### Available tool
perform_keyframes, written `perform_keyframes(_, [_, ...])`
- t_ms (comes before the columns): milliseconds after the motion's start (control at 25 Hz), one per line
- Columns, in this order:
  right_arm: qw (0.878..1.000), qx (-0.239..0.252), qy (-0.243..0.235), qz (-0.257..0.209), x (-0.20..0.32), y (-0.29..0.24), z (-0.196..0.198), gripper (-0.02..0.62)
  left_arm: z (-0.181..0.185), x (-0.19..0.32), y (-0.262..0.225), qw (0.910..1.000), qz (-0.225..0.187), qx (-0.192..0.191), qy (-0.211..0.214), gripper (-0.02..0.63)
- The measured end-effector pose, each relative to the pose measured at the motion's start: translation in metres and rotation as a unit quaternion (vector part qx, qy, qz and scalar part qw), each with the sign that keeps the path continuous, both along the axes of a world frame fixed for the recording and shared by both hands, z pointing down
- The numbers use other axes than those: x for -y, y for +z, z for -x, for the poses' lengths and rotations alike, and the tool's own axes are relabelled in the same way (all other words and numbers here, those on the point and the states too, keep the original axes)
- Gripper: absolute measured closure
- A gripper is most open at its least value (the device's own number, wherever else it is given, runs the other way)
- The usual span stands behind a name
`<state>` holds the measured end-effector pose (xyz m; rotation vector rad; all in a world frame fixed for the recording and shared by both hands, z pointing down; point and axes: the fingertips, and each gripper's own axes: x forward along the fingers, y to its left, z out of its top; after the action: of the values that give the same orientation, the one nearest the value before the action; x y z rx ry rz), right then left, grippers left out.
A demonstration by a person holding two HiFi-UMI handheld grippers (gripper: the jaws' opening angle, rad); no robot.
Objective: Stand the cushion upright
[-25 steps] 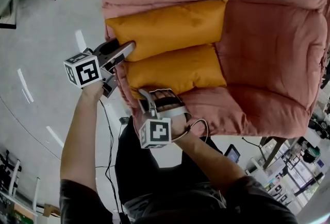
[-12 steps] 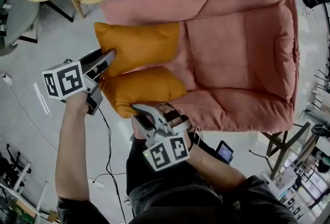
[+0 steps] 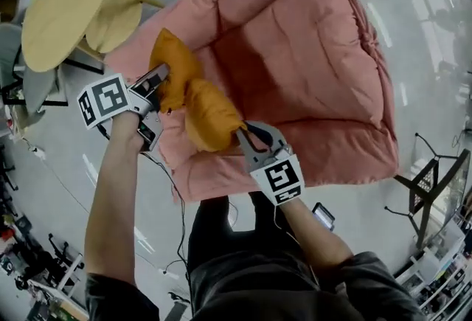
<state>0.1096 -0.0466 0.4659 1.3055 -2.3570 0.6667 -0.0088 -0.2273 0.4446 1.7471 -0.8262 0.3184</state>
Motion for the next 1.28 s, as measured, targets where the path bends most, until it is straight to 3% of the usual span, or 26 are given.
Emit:
perform_keyframes(40, [0.999, 0.002, 0.038, 0.014, 0.002, 0.007, -0.030, 0.558, -0.030, 0.002, 0.001, 0.9999, -0.001, -0.013, 0.011, 0.525])
perform_keyframes(80, [0.997, 0.003, 0.075, 0.029, 0.003, 0.016, -0.058, 0.558, -0.059, 0.003, 0.004, 0.9994, -0.002, -0.024, 0.024, 0.581])
perform_keyframes(200, [0.984, 0.007, 0.165, 0.074, 0.000, 0.038, -0.108, 0.558, -0.132, -0.008, 0.022, 0.9965, 0.002, -0.044, 0.071, 0.588])
perform_keyframes(320, [0.973, 0.006, 0.211, 0.095, 0.003, 0.038, -0.124, 0.552, -0.171, -0.026, 0.035, 0.9937, 0.005, -0.058, 0.096, 0.588])
perform_keyframes(400, [0.971, 0.002, 0.223, 0.083, 0.005, 0.023, -0.133, 0.528, -0.177, -0.034, 0.030, 0.9922, -0.012, -0.058, 0.110, 0.588])
perform_keyframes(600, [0.986, -0.018, 0.161, 0.025, -0.003, -0.037, -0.127, 0.526, -0.156, -0.049, -0.020, 0.9831, -0.103, -0.045, 0.144, 0.588])
perform_keyframes(800, [0.998, 0.020, 0.062, -0.011, 0.001, -0.093, -0.088, 0.548, -0.119, -0.075, -0.091, 0.9674, -0.204, -0.055, 0.140, 0.588])
perform_keyframes(1080, [0.998, 0.029, 0.002, -0.049, 0.013, -0.161, -0.047, 0.571, -0.084, -0.124, -0.152, 0.9442, -0.296, -0.040, 0.138, 0.588])
perform_keyframes(1280, [0.997, 0.046, -0.023, -0.057, 0.009, -0.189, -0.039, 0.574, -0.085, -0.147, -0.177, 0.9272, -0.346, -0.017, 0.142, 0.588])
